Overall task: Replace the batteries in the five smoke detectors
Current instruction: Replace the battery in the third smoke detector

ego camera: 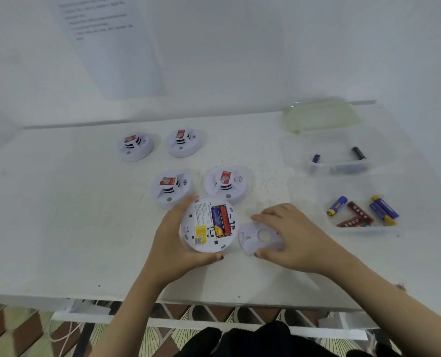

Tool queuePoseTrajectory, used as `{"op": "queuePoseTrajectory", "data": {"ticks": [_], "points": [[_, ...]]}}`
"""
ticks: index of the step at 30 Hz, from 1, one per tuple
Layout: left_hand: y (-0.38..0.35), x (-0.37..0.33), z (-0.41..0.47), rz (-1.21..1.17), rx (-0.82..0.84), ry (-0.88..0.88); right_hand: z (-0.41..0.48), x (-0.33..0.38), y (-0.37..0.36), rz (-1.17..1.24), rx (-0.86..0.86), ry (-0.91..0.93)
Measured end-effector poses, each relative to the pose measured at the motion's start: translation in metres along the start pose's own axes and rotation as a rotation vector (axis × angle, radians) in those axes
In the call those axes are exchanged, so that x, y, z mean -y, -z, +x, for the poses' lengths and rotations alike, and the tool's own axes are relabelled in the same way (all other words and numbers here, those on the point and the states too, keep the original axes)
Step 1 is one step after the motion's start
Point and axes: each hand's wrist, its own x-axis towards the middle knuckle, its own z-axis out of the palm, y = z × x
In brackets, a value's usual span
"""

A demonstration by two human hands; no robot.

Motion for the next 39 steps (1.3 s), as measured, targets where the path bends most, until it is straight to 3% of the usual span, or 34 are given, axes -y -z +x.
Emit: {"op": "queuePoseTrajectory", "data": {"ticks": [2,6,11,14,23,39], "points": [[0.006,0.008,-0.005,-0.006,0.033,0.017,-0.002,0.0,-0.005,-0.13,0.027,-0.006],[0.01,0.019,-0.01,0.002,0.076,0.031,-0.001,0.005,-0.007,-0.15,-0.014,-0.035],[0.01,0.028,-0.008,-0.033,0.091,0.021,-0.002,0.02,-0.009,0.121,-0.188,-0.073],[0.008,0.027,-0.008,-0.068,0.1,0.009,0.004,0.037,-0.014,0.189,-0.196,-0.021],[0.003,0.023,-0.006,-0.165,0.132,-0.007,0.037,0.071,-0.029,-0.063,-0.173,0.167],[0.002,0.03,-0.003,-0.171,0.125,-0.022,0.043,0.074,-0.034,-0.049,-0.229,0.083]]}}
